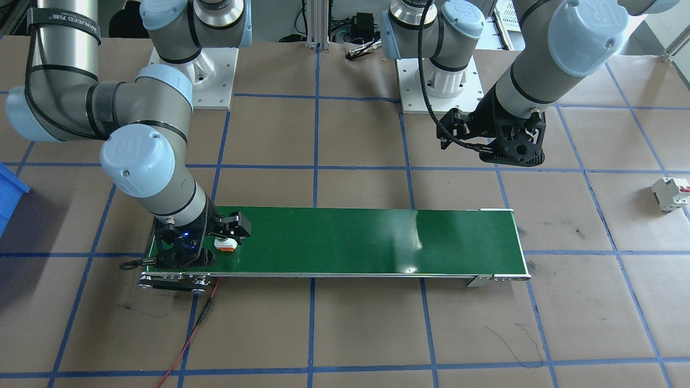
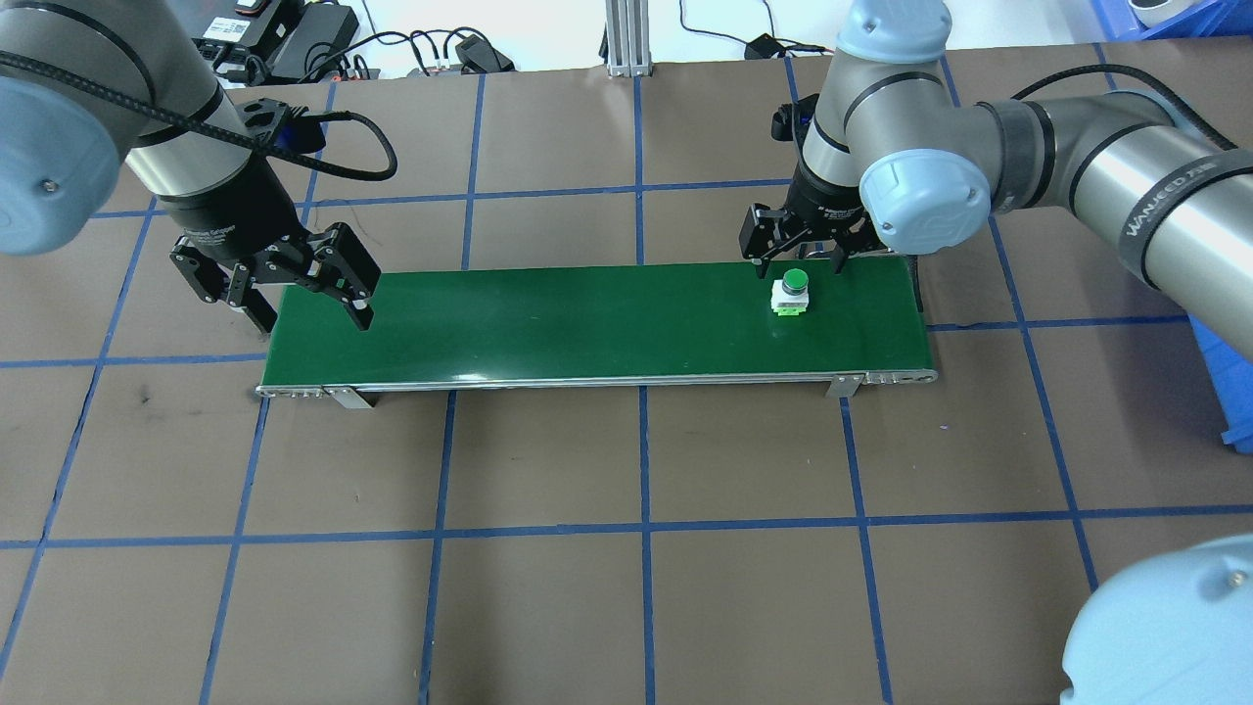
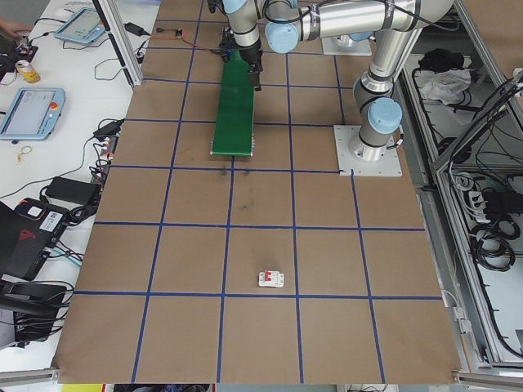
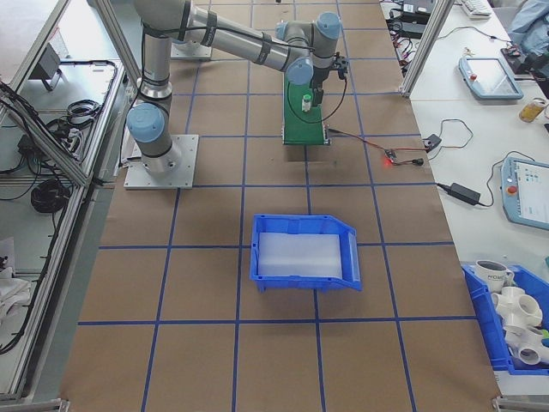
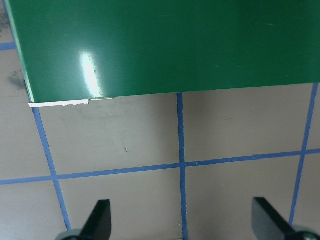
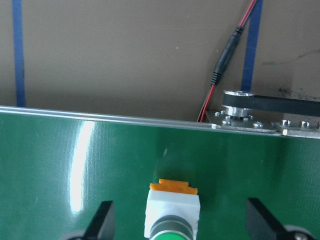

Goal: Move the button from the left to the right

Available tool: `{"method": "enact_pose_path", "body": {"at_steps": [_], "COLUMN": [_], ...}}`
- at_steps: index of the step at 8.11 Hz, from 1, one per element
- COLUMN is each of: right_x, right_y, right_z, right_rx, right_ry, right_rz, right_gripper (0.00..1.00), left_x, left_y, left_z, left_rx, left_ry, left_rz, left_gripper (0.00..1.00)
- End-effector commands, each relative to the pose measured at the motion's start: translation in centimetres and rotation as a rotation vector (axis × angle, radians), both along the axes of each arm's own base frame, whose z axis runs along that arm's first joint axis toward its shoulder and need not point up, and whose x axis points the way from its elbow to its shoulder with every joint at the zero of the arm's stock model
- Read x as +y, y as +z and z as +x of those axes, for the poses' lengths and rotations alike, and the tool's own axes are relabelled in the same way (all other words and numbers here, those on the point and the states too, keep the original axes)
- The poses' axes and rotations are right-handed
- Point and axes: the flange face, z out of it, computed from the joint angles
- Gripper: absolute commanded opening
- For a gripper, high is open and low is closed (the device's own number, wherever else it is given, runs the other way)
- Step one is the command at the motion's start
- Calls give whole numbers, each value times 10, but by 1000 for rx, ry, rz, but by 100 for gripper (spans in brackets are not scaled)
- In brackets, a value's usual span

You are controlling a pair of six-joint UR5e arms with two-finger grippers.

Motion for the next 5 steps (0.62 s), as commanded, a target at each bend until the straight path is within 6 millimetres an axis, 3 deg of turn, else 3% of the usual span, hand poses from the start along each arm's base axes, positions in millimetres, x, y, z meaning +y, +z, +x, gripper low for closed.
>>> {"method": "enact_pose_path", "body": {"at_steps": [1,2,3,4,5], "right_x": [3,2,0,-1,-1], "right_y": [-23,-22,-23,-20,-19], "right_z": [-24,-51,-70,-75,-76], "right_rx": [114,119,108,103,103], "right_ry": [73,63,74,63,59], "right_rz": [47,86,105,103,101], "right_gripper": [74,61,33,11,0], "left_x": [1,0,0,0,0], "left_y": [1,1,1,1,2], "left_z": [0,0,0,0,0], "left_rx": [3,3,3,3,3], "left_ry": [-13,-13,-13,-13,-15], "left_rz": [-2,-4,-4,-4,-5], "left_gripper": [100,100,100,100,100]}}
